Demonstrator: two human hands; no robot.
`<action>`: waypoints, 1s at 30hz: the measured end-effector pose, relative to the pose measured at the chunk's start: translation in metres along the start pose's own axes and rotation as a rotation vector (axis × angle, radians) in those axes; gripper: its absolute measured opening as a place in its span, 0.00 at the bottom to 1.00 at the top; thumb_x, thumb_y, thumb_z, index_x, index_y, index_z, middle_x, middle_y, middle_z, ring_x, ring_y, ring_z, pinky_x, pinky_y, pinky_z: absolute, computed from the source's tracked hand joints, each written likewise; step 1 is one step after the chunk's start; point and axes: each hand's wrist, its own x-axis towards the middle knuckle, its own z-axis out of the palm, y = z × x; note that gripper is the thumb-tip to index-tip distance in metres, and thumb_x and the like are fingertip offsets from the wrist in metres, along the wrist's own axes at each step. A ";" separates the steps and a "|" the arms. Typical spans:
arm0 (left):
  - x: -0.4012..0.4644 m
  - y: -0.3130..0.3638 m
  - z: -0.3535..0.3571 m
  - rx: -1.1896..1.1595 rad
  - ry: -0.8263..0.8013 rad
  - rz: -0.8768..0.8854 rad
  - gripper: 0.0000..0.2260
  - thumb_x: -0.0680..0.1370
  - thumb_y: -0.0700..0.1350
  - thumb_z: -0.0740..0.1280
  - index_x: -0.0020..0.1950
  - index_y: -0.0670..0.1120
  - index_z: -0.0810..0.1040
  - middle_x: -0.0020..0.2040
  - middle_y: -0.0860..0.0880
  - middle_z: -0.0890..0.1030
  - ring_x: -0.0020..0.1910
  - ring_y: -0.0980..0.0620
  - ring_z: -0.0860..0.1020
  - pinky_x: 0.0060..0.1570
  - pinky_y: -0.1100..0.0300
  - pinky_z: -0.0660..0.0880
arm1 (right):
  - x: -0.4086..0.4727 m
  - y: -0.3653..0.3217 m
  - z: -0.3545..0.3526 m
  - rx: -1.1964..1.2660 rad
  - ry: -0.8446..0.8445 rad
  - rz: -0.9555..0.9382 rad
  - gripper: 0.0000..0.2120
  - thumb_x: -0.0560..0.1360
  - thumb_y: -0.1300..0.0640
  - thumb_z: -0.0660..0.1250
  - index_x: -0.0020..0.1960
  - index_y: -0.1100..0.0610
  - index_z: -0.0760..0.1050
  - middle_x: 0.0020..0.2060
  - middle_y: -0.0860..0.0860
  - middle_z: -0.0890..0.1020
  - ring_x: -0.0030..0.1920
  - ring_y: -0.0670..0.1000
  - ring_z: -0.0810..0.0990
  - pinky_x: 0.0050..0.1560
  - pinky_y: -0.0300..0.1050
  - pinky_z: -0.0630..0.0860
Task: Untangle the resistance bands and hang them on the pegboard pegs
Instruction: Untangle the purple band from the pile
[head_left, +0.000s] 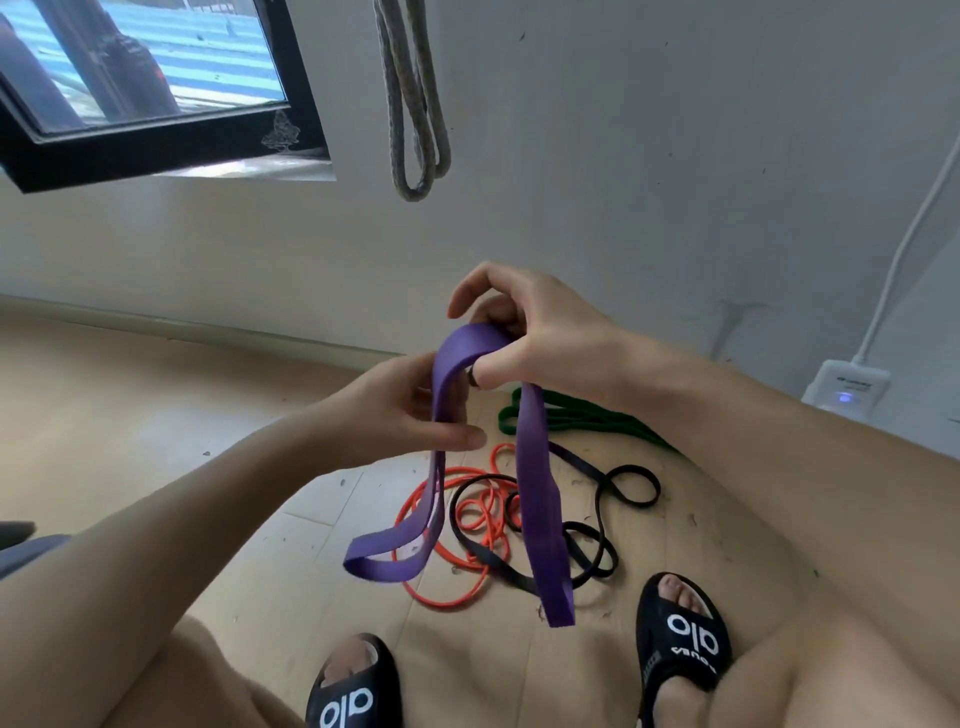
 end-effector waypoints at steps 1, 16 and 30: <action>0.001 0.001 0.003 -0.002 0.015 0.014 0.11 0.72 0.44 0.80 0.48 0.47 0.79 0.41 0.48 0.83 0.41 0.45 0.82 0.45 0.49 0.82 | 0.000 -0.002 0.002 0.015 0.009 -0.006 0.20 0.67 0.68 0.72 0.55 0.52 0.74 0.37 0.53 0.82 0.34 0.47 0.77 0.36 0.39 0.74; 0.024 0.006 0.040 -0.194 0.116 0.104 0.21 0.73 0.37 0.78 0.63 0.43 0.76 0.54 0.45 0.84 0.56 0.45 0.84 0.54 0.48 0.83 | -0.005 -0.006 -0.002 0.170 0.065 0.014 0.24 0.71 0.69 0.73 0.63 0.55 0.73 0.40 0.54 0.84 0.39 0.53 0.84 0.41 0.48 0.82; 0.025 0.015 0.039 -0.205 0.213 0.102 0.15 0.73 0.35 0.78 0.56 0.45 0.79 0.46 0.48 0.84 0.46 0.48 0.84 0.50 0.58 0.82 | 0.003 0.001 -0.004 0.374 0.138 0.046 0.20 0.73 0.61 0.76 0.61 0.54 0.74 0.47 0.56 0.81 0.39 0.51 0.82 0.46 0.44 0.78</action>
